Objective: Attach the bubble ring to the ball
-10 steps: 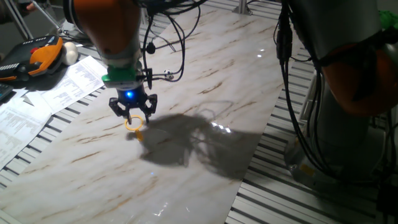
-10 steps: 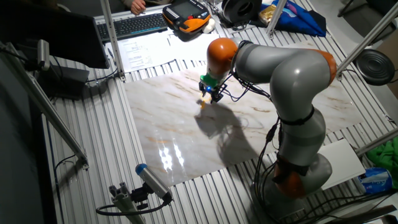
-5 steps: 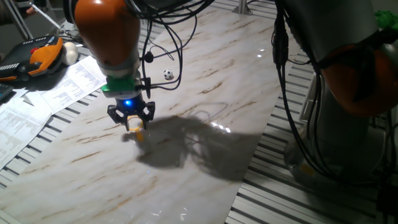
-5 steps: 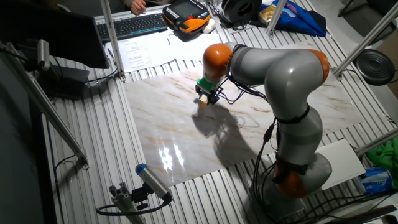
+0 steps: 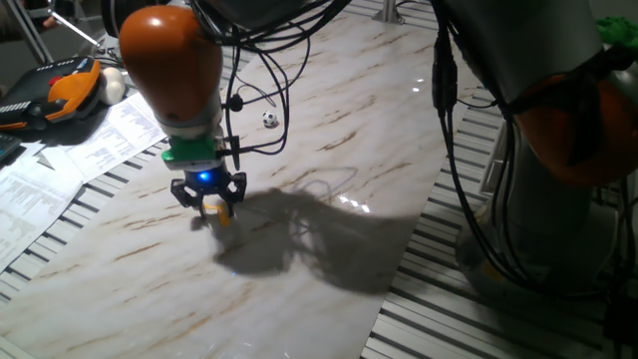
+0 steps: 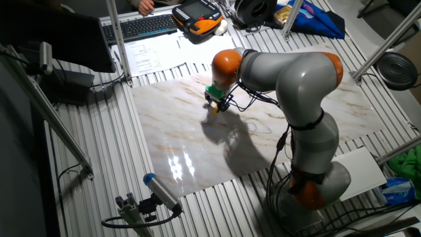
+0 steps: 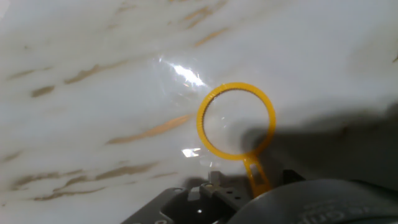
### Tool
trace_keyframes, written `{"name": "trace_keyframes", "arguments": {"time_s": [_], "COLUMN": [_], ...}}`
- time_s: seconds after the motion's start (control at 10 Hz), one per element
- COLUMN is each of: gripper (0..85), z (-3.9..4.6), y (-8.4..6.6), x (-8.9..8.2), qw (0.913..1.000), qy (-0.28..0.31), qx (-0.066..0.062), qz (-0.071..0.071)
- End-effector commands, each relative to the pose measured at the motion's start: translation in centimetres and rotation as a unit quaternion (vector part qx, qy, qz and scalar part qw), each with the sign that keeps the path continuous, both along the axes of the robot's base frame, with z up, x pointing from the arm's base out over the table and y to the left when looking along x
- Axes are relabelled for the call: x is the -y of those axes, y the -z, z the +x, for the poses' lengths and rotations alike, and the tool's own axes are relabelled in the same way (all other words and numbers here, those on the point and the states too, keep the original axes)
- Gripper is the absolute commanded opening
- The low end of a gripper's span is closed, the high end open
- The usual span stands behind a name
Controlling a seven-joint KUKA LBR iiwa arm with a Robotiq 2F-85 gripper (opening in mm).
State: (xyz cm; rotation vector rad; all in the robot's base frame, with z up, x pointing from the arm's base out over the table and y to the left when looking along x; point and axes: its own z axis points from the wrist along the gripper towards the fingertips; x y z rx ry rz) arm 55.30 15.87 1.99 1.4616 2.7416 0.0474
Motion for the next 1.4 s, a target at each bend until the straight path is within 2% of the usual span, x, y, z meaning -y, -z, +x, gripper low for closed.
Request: {"name": "trace_keyframes", "arguments": {"time_s": [0.0,0.2,0.3,0.4,0.5,0.6,0.7,0.9,1.1,1.3], "gripper": [51.0,51.0,34.0,34.0,17.0,17.0,0.0,0.0,0.0,0.0], "z": [-0.05,-0.12,-0.13,-0.14,-0.16,-0.2,-0.26,-0.38,-0.37,-0.31], "y": [0.1,0.1,0.1,0.1,0.1,0.1,0.0,-0.2,-0.3,-1.1], "x": [0.0,-0.1,-0.1,-0.1,-0.1,-0.1,-0.1,0.0,0.0,0.5], "qw": [1.0,0.9999,0.9998,0.9997,0.9995,0.9992,0.9989,0.9988,0.9989,0.9988], "qy": [-0.003,-0.009,-0.015,-0.021,-0.029,-0.034,-0.041,-0.043,-0.04,-0.039], "qx": [-0.001,-0.006,-0.009,-0.011,-0.014,-0.017,-0.02,-0.02,-0.019,-0.021], "qz": [-0.002,-0.005,-0.006,-0.007,-0.006,-0.006,-0.009,-0.008,-0.017,-0.022]}}
